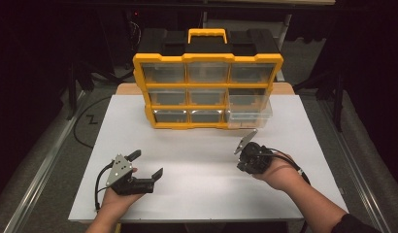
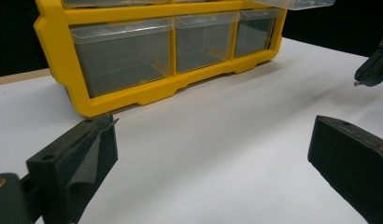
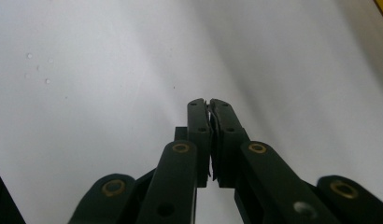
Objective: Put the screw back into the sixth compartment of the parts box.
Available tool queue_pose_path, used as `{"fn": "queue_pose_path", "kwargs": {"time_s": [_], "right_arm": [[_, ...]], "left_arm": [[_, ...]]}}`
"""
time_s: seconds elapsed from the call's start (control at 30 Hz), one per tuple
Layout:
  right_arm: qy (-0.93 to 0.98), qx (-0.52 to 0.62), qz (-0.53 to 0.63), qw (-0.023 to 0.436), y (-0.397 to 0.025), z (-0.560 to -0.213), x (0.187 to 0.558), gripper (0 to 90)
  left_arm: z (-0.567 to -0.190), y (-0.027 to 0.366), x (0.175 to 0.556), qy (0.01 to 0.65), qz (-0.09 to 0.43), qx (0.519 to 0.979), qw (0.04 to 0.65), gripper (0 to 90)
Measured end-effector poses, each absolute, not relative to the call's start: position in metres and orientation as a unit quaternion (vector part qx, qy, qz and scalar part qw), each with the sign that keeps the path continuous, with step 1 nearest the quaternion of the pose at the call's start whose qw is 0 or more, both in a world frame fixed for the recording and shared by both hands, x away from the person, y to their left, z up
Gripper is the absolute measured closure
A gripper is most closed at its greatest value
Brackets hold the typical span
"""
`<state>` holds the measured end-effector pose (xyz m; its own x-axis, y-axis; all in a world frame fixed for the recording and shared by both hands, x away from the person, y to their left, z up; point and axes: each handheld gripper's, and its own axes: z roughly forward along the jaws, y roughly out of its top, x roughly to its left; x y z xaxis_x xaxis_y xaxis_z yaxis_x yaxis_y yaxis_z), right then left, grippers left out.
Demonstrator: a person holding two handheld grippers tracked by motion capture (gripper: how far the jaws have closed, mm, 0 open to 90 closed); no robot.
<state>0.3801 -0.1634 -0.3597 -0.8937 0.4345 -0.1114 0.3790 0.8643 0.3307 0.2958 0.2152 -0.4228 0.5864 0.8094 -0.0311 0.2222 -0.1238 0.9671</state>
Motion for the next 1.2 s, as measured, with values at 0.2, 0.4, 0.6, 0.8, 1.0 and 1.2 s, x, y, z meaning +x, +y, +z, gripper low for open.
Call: {"fn": "queue_pose_path", "kwargs": {"time_s": [0.2,0.4,0.6,0.8,1.0,1.2], "right_arm": [[0.961,0.214,0.151,0.093,-0.171,-0.357,0.378,89.6],[0.961,0.214,0.147,0.096,-0.175,-0.352,0.378,89.6],[0.961,0.211,0.145,0.1,-0.177,-0.347,0.378,89.6],[0.962,0.207,0.144,0.101,-0.177,-0.34,0.378,89.6],[0.963,0.205,0.143,0.101,-0.176,-0.332,0.379,89.6],[0.963,0.205,0.141,0.102,-0.177,-0.322,0.381,89.6]], "left_arm": [[-0.423,0.215,0.296,0.368,0.267,0.7,0.55,2.3],[-0.423,0.215,0.296,0.368,0.267,0.701,0.55,2.3],[-0.423,0.215,0.296,0.368,0.267,0.701,0.55,2.3],[-0.423,0.215,0.296,0.367,0.267,0.702,0.549,2.3],[-0.423,0.215,0.296,0.367,0.267,0.701,0.549,2.3],[-0.423,0.215,0.296,0.367,0.267,0.703,0.548,2.3]]}}
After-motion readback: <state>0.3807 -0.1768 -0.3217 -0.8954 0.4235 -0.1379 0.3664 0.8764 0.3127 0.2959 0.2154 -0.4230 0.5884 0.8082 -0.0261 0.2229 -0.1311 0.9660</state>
